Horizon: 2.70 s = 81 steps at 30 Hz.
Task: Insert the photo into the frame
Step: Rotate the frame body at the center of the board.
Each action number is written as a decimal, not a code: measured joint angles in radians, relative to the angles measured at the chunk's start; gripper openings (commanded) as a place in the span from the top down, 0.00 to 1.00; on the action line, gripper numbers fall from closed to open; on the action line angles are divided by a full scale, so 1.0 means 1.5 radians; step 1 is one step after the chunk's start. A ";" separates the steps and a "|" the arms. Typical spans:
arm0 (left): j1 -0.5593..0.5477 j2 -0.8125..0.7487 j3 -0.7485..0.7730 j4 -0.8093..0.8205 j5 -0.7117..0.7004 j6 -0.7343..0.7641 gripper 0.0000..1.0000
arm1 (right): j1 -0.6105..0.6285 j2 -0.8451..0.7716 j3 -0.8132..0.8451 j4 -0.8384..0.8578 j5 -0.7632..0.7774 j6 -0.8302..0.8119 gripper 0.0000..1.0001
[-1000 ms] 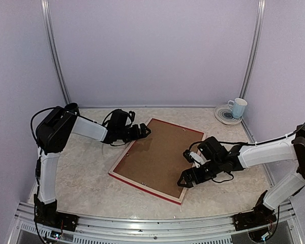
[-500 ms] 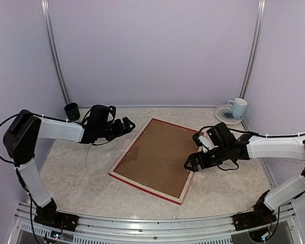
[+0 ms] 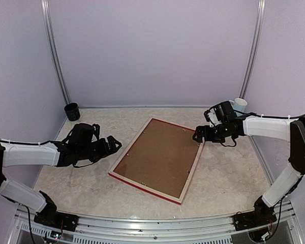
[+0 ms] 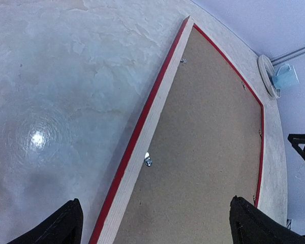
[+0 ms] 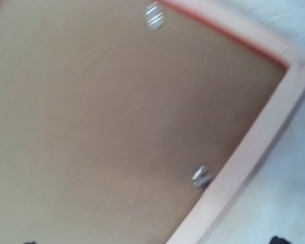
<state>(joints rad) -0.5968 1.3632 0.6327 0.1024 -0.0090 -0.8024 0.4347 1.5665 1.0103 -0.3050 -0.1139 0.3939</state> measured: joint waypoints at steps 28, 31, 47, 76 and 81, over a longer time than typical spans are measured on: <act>-0.152 -0.096 -0.118 -0.034 -0.034 -0.123 0.01 | -0.181 0.307 0.228 0.087 -0.109 -0.032 0.01; -0.163 -0.093 -0.118 -0.034 -0.034 -0.131 0.01 | -0.181 0.322 0.234 0.092 -0.123 -0.038 0.01; -0.201 -0.032 -0.092 -0.058 -0.031 -0.149 0.01 | -0.181 0.353 0.256 0.114 -0.178 -0.047 0.01; -0.143 0.033 -0.092 0.016 -0.046 -0.130 0.01 | -0.174 0.272 0.086 0.210 -0.213 -0.062 0.04; -0.113 0.044 -0.092 0.039 -0.042 -0.115 0.01 | -0.173 0.240 0.045 0.213 -0.204 -0.057 0.04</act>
<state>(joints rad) -0.7666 1.4296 0.4950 0.1608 -0.0727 -0.9756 0.1757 1.9270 1.0779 0.0143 -0.4194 0.3080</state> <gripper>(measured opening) 0.989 0.960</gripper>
